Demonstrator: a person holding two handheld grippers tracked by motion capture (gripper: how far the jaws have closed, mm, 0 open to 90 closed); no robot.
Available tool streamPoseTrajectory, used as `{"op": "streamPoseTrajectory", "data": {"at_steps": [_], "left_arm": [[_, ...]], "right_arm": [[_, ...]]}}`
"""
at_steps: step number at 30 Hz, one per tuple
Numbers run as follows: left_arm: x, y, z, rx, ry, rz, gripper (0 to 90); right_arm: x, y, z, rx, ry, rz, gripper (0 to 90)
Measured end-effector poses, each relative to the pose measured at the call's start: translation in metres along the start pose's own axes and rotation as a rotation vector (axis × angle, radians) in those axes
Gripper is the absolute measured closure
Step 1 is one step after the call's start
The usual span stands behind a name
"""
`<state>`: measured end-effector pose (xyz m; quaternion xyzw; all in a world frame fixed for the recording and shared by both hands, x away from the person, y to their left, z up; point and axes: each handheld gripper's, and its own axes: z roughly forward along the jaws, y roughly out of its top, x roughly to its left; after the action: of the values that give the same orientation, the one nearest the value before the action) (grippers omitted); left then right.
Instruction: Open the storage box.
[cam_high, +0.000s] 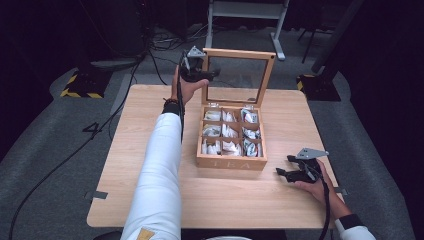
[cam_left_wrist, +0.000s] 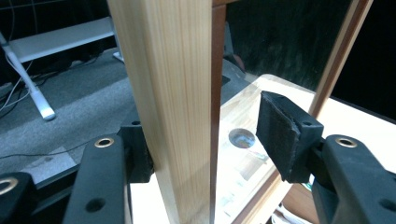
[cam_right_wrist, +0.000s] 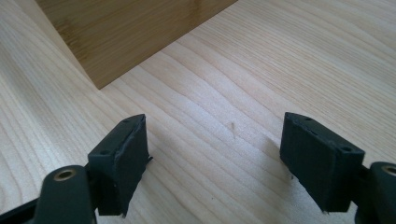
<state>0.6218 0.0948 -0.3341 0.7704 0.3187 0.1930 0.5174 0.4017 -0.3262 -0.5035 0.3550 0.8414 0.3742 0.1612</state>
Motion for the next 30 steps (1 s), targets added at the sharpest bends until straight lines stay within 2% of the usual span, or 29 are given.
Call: {"op": "streamPoseTrajectory", "data": {"at_steps": [4, 7, 8, 9, 10, 11, 12, 15, 17, 20, 25, 28, 30], "left_arm": [[0.003, 0.0, 0.003, 0.003, 0.006, 0.0, 42.5], [0.007, -0.003, 0.012, 0.085, 0.101, 0.002, 43.8], [0.007, -0.003, 0.012, 0.085, 0.101, 0.002, 44.3], [0.011, -0.007, 0.015, 0.115, 0.119, -0.021, 44.4], [0.011, -0.007, 0.015, 0.115, 0.119, -0.021, 46.3], [0.014, -0.012, 0.013, 0.089, 0.093, -0.041, 49.2], [0.015, -0.015, 0.013, 0.083, 0.078, -0.041, 49.2], [0.015, -0.02, 0.016, 0.134, 0.076, -0.034, 49.7], [0.012, -0.026, 0.016, 0.159, 0.09, -0.015, 49.0], [0.01, -0.032, 0.013, 0.171, 0.082, -0.002, 47.7], [0.002, -0.039, -0.005, 0.203, 0.095, 0.032, 47.7], [-0.001, -0.037, -0.014, 0.197, 0.087, 0.031, 45.4], [-0.007, -0.035, -0.028, 0.175, 0.079, 0.037, 42.6]], "right_arm": [[0.0, 0.0, 0.0, -0.001, 0.0, -0.001, 23.7], [0.0, 0.0, 0.0, -0.004, -0.007, 0.009, 23.9], [0.0, 0.0, 0.0, -0.004, -0.007, 0.009, 23.9], [-0.001, 0.0, 0.0, -0.005, -0.011, 0.022, 24.5], [-0.001, 0.0, 0.0, -0.006, -0.011, 0.024, 24.5], [-0.001, 0.0, 0.0, -0.005, -0.012, 0.025, 24.5], [-0.001, 0.0, 0.0, -0.006, -0.012, 0.025, 24.4], [-0.002, 0.0, 0.0, -0.005, -0.012, 0.023, 24.5], [-0.002, 0.0, 0.0, -0.006, -0.014, 0.022, 24.5], [-0.002, 0.0, 0.0, -0.004, -0.013, 0.021, 24.5], [-0.002, 0.0, 0.0, -0.001, -0.012, 0.014, 24.3], [-0.002, -0.001, -0.001, -0.002, -0.014, 0.014, 24.1], [-0.003, -0.001, -0.001, -0.002, -0.014, 0.015, 24.2]]}}
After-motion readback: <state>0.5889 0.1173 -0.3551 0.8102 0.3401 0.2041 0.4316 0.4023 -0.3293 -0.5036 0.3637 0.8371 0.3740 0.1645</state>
